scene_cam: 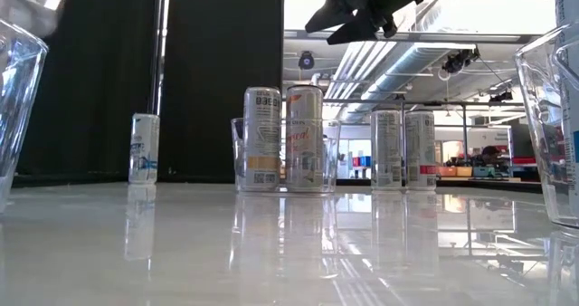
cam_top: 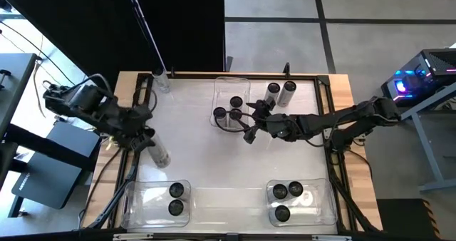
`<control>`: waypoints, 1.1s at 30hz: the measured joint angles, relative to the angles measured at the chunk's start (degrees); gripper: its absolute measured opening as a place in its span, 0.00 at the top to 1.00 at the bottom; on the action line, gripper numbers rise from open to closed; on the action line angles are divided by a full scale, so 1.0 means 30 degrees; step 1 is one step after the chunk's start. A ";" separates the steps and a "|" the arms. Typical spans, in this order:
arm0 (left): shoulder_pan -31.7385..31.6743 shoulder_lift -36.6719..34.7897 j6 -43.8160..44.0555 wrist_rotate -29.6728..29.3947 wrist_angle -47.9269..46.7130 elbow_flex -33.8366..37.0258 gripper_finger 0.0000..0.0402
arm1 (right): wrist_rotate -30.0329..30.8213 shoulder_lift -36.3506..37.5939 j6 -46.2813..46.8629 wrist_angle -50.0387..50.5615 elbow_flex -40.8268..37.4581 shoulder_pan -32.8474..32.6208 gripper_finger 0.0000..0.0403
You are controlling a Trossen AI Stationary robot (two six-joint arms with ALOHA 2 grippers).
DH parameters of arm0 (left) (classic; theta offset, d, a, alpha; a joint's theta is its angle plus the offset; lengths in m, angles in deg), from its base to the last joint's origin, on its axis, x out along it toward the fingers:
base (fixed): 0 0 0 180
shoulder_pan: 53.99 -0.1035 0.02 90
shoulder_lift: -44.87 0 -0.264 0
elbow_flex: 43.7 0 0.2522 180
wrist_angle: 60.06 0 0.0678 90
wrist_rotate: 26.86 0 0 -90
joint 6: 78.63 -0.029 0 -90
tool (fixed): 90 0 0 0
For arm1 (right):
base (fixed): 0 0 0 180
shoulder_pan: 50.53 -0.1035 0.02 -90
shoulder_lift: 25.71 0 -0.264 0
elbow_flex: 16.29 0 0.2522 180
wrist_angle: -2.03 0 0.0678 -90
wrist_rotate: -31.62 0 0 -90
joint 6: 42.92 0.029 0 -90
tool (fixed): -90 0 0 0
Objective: Sort soda cans
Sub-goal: Put the left white pink soda can into the bottom left transparent bin
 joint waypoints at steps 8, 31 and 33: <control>0.4485 0.0986 0.3213 -0.0650 -0.0025 0.0007 0.38 | -0.0085 0.0000 0.1137 -0.0114 0.0000 0.0515 0.15; 1.2510 0.7523 0.5204 -0.5912 -0.0058 -0.0068 0.36 | 0.0146 -0.0058 0.2402 -0.0721 0.0000 0.1083 0.15; 1.2636 0.7744 0.5229 -0.6089 -0.0072 -0.0079 0.36 | 0.0107 -0.0058 0.2399 -0.0699 0.0000 0.1083 0.15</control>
